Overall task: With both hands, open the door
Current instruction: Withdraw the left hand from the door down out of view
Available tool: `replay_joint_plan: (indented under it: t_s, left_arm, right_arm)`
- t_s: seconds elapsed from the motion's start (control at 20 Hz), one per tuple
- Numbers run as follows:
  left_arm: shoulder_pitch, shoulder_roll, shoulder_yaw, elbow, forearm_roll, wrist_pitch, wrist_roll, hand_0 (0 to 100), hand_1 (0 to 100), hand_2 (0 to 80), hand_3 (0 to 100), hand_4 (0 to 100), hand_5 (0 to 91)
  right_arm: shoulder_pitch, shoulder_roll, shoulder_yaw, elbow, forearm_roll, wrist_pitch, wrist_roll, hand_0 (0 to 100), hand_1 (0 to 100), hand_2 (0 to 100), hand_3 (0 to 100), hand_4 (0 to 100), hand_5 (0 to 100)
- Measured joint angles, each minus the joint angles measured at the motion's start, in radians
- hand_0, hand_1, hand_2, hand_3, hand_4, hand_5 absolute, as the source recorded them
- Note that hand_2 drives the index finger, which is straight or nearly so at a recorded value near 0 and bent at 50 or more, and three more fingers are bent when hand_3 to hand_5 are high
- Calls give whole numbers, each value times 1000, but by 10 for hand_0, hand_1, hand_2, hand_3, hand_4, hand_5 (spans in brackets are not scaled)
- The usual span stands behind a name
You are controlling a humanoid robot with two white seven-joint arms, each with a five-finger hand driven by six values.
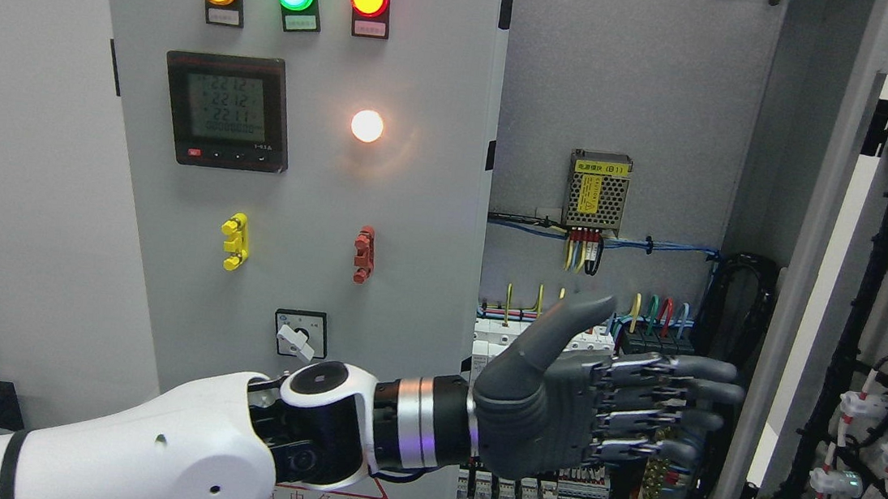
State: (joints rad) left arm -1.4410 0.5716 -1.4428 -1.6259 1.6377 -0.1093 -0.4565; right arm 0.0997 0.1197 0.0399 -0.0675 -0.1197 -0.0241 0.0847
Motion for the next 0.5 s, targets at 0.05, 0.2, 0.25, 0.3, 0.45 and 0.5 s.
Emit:
replay_joint_plan:
  t_s: [0.05,0.2,0.25,0.3,0.45,0.5]
  left_arm:
    - [31,32,8,-9,-19,0,-13,0,0,0,0,0,0]
    - [151,127,53,-30,-88,-7,-36,0,0,0,0,0,0]
    - [199,158,72,-36,-113,-10,-39,0,0,0,0,0,0]
    - [254,190,94,-42,-132,-12,-41,0,0,0,0,0,0]
    - [399,273,154,-54,-190,-16,-43,0,0,0,0,0,0]
    - [453,300,178,-58,-209,-17,-44,0,0,0,0,0,0]
  right_arm:
    - [0,0,0,0,0,0,0,383,0,0,0,0,0]
    - [0,0,0,0,0,0,0,383,0,0,0,0,0]
    - [0,0,0,0,0,0,0,383,0,0,0,0,0]
    - [0,0,0,0,0,0,0,383,0,0,0,0,0]
    - [0,0,0,0,0,0,0,383,0,0,0,0,0]
    - [0,0,0,0,0,0,0,383,0,0,0,0,0]
